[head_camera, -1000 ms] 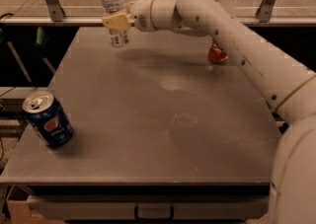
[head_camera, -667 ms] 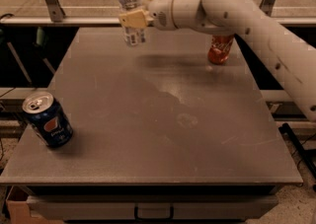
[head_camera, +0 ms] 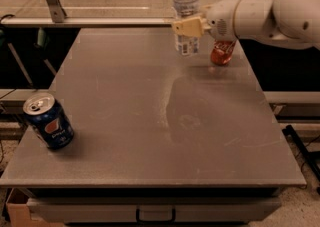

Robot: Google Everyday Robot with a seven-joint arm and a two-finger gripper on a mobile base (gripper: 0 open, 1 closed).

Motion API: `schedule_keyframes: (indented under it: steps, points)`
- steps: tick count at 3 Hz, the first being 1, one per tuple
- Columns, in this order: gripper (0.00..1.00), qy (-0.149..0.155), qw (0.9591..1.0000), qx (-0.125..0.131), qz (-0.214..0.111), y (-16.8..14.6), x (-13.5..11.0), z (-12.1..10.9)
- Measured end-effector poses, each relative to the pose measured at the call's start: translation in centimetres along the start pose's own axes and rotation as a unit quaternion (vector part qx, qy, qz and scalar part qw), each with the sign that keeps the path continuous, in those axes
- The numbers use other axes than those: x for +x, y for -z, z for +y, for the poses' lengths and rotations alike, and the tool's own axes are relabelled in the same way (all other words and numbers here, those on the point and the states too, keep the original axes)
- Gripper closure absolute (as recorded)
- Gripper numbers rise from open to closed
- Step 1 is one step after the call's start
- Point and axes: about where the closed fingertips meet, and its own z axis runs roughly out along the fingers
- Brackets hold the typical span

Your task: Move blue plastic bottle near coke can

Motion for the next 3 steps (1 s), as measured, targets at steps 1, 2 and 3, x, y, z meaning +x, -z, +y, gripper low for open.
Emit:
schedule_keyframes:
  steps: [1, 2, 3]
  points:
    - [1.0, -0.015, 0.999, 0.035, 0.023, 4.7, 2.1, -1.6]
    - [1.0, -0.026, 0.9968, 0.062, 0.043, 8.2, 3.9, -2.6]
    - [1.0, -0.026, 0.996, 0.078, 0.036, 10.3, 5.2, -4.1]
